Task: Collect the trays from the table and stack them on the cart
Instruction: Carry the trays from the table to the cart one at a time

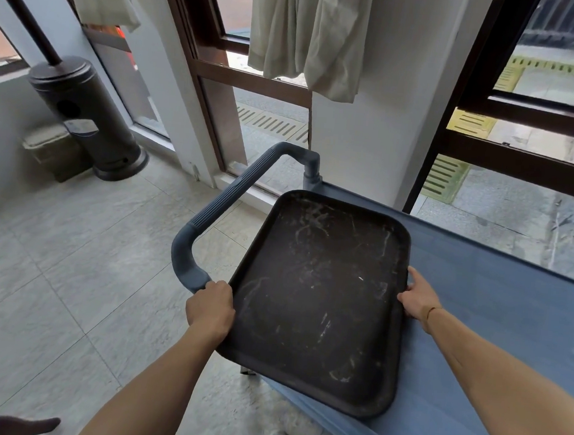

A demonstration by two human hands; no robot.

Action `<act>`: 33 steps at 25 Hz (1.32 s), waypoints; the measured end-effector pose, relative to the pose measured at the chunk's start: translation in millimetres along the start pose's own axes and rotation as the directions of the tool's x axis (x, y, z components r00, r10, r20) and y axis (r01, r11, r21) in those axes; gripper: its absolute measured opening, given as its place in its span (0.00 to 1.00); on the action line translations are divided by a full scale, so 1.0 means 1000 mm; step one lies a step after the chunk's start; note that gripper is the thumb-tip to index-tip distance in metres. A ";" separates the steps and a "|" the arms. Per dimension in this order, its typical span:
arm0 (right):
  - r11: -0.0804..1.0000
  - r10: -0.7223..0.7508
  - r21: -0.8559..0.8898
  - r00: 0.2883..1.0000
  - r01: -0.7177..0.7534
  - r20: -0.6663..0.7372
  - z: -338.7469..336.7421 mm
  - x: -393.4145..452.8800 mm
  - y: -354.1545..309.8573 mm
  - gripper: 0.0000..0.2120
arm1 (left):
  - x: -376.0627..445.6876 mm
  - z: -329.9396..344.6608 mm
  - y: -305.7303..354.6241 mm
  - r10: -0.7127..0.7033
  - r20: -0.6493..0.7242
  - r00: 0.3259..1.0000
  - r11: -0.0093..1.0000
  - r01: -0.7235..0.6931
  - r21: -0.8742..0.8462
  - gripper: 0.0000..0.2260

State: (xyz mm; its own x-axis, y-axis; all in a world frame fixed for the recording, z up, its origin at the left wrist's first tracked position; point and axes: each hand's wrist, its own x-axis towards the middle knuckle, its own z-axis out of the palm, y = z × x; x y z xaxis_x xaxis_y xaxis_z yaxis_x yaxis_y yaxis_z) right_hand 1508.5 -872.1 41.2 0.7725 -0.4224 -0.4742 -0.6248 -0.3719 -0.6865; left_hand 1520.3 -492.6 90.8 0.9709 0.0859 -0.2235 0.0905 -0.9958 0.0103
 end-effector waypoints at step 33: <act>0.376 -0.782 -0.657 0.604 0.654 0.153 0.032 -0.124 -0.143 0.36 | -0.068 -0.061 -0.075 0.058 -0.409 0.911 0.989 -0.109 -0.102 0.38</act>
State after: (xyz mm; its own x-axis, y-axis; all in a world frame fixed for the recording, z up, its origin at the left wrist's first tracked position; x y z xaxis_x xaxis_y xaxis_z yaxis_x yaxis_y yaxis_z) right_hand 1505.2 -740.4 180.9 0.9727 0.1622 0.1661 0.1952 -0.9588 -0.2065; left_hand 1461.1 -422.0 165.0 0.9801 0.0326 0.1961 0.0060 -0.9909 0.1345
